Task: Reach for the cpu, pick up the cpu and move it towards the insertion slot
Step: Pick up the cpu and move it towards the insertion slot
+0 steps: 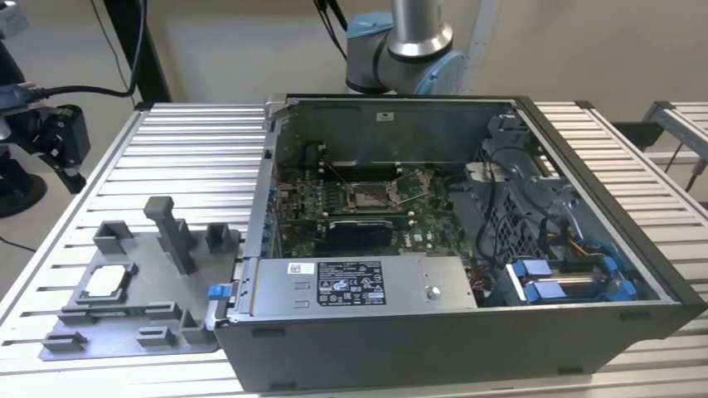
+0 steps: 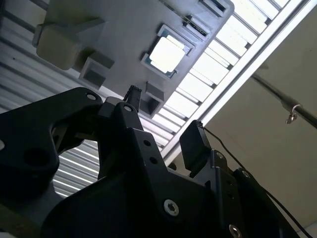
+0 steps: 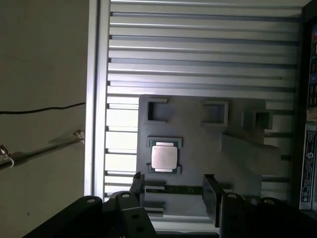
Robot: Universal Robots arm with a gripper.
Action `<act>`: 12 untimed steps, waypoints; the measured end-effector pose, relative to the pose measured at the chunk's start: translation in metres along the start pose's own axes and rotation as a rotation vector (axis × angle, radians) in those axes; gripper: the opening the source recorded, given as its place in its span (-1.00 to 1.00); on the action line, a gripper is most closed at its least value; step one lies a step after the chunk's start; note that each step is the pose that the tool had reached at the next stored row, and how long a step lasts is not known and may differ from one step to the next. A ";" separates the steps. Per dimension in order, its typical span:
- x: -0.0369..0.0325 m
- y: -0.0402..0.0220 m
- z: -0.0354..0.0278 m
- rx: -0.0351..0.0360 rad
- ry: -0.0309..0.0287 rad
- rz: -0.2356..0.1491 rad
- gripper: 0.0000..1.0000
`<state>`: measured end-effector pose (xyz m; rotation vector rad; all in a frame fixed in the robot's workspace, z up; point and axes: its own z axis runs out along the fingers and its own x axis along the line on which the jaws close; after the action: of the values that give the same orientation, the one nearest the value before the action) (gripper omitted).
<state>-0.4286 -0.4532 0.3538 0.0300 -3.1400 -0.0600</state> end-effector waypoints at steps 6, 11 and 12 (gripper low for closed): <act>0.0000 0.0000 0.0011 -0.0002 -0.0003 0.000 1.00; 0.0000 -0.0002 0.0038 0.0000 -0.0001 0.000 1.00; 0.0000 -0.0002 0.0043 0.0000 -0.0001 0.000 1.00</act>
<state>-0.4286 -0.4532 0.3495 0.0300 -3.1401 -0.0601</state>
